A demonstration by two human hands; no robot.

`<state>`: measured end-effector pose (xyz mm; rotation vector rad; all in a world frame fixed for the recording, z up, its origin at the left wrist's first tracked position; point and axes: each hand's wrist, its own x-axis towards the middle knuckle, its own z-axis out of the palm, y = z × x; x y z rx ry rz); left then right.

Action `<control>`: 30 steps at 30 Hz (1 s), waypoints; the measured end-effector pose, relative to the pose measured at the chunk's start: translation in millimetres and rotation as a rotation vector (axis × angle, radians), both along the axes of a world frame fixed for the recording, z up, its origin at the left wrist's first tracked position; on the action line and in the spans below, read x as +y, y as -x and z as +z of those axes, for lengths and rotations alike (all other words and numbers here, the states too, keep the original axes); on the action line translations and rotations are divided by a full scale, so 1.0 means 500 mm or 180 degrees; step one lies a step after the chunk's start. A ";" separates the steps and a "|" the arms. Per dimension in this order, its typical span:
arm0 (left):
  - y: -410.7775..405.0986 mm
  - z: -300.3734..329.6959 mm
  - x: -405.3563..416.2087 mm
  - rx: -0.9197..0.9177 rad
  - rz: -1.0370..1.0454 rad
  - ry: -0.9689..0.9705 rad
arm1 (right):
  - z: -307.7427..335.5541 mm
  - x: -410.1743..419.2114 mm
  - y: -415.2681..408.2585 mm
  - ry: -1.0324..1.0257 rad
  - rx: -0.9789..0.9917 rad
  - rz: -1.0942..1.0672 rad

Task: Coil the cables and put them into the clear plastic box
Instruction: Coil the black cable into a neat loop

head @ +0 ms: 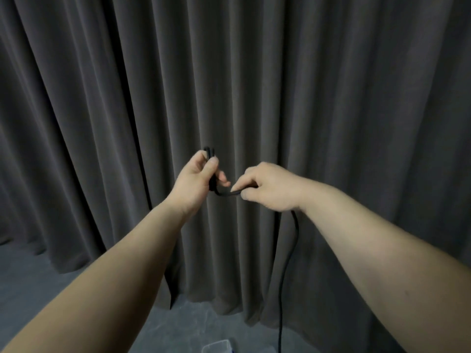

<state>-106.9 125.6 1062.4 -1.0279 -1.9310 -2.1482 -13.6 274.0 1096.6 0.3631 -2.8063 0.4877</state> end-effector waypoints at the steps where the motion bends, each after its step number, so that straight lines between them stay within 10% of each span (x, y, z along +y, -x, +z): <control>1: -0.005 -0.007 0.003 0.0030 -0.0017 0.0114 | 0.008 0.001 -0.003 0.0225 -0.0017 0.0080; 9: -0.062 -0.017 0.022 -0.0649 -0.0627 0.0172 | -0.021 0.008 0.022 0.2472 0.0972 0.0087; 30: -0.077 -0.018 0.038 -0.1960 -0.1322 -0.0979 | -0.085 0.012 0.030 0.3458 0.0618 -0.0065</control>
